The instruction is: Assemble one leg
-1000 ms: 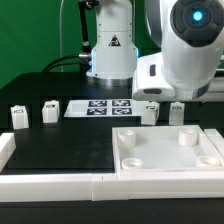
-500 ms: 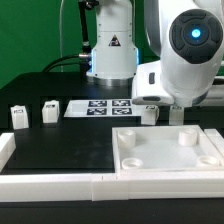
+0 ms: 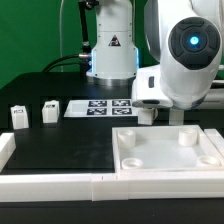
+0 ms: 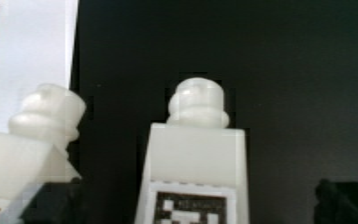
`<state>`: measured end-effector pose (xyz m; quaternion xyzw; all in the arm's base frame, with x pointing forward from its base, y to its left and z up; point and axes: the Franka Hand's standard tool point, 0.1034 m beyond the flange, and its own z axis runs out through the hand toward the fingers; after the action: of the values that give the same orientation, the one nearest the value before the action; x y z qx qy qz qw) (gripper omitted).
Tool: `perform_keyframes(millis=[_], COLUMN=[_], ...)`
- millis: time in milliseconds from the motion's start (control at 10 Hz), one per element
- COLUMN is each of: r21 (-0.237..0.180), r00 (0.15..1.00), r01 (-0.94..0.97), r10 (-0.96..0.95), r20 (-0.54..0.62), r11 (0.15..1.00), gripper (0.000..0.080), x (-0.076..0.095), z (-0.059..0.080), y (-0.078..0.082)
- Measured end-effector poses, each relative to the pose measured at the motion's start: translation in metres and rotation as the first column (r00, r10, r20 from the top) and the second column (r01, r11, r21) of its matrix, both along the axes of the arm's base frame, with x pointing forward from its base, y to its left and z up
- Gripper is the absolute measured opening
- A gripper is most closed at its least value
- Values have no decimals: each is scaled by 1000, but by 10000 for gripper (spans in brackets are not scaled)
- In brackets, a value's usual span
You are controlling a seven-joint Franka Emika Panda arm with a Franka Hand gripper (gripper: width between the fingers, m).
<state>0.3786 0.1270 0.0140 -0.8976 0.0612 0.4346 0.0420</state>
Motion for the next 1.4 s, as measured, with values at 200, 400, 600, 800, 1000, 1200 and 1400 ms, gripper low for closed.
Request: perform_keyframes(millis=[200,400,600,800,1000,1200,1400], r21=[0,0,0,0,-4,0,7], r00=[1000,1000,1000,1000,1000,1000,1000], r01=[0,0,0,0,-1,-11,-16], r10=[0,0,0,0,1,11,17], r20=[2,1,1,1,-8,-19,-8], r11=[1000,1000,1000,1000,1000,1000,1000], gripper=[534,288,288,288,288,288,290], x=[1,1,1,1,1,13,25], z=[0,0,0,0,6,46,66], y=[0,0,0,0,0,2,3])
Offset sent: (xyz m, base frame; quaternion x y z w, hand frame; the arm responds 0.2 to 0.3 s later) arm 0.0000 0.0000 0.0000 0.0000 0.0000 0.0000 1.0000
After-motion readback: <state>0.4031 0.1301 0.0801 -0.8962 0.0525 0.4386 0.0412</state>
